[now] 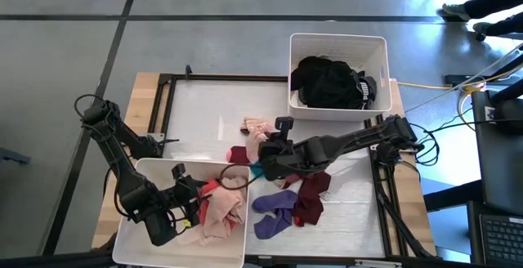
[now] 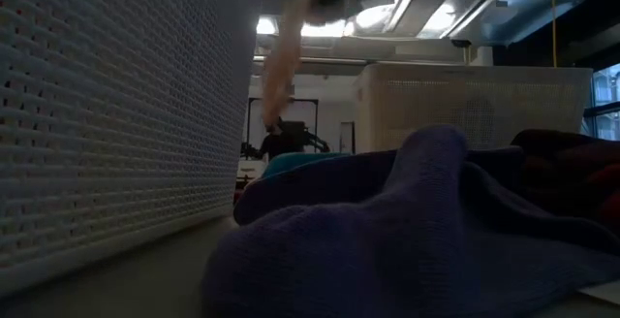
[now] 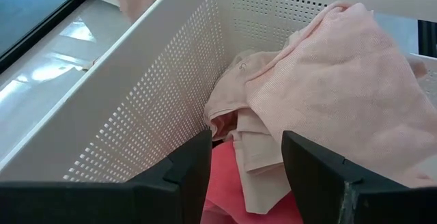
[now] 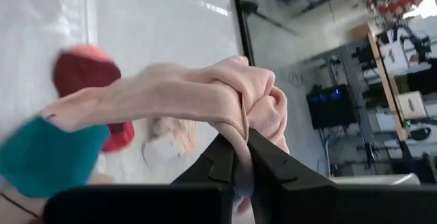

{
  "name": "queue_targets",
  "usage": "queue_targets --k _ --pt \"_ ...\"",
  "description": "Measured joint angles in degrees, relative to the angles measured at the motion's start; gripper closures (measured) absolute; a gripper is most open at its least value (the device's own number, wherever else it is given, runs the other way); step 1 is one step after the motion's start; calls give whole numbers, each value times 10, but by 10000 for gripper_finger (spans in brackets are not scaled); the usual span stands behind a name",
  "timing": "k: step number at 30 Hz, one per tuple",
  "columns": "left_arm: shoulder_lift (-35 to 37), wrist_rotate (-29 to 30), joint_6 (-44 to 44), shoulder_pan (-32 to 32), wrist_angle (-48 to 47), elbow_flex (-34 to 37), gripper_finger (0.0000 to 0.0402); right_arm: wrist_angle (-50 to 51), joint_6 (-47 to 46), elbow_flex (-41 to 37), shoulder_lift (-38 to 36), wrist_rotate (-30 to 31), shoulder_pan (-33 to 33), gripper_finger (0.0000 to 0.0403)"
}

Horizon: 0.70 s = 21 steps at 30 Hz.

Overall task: Sort clothes
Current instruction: Put the light pink sock into the bottom white laundry bin

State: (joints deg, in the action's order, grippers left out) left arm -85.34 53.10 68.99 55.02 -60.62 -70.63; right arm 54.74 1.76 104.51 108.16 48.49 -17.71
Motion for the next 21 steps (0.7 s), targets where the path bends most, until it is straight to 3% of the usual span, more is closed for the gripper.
queue_targets --k 7,12,16,21 --pt "0 0 0 0 0 0 233 -22 51 92 0 0 -36 376" --pt "0 0 0 0 0 0 233 -95 111 137 -1 -18 -63 374" --pt "0 0 0 0 0 0 233 -178 138 145 -1 -85 -72 373" --pt "0 0 0 0 0 0 233 -236 136 145 3 -229 -70 373"
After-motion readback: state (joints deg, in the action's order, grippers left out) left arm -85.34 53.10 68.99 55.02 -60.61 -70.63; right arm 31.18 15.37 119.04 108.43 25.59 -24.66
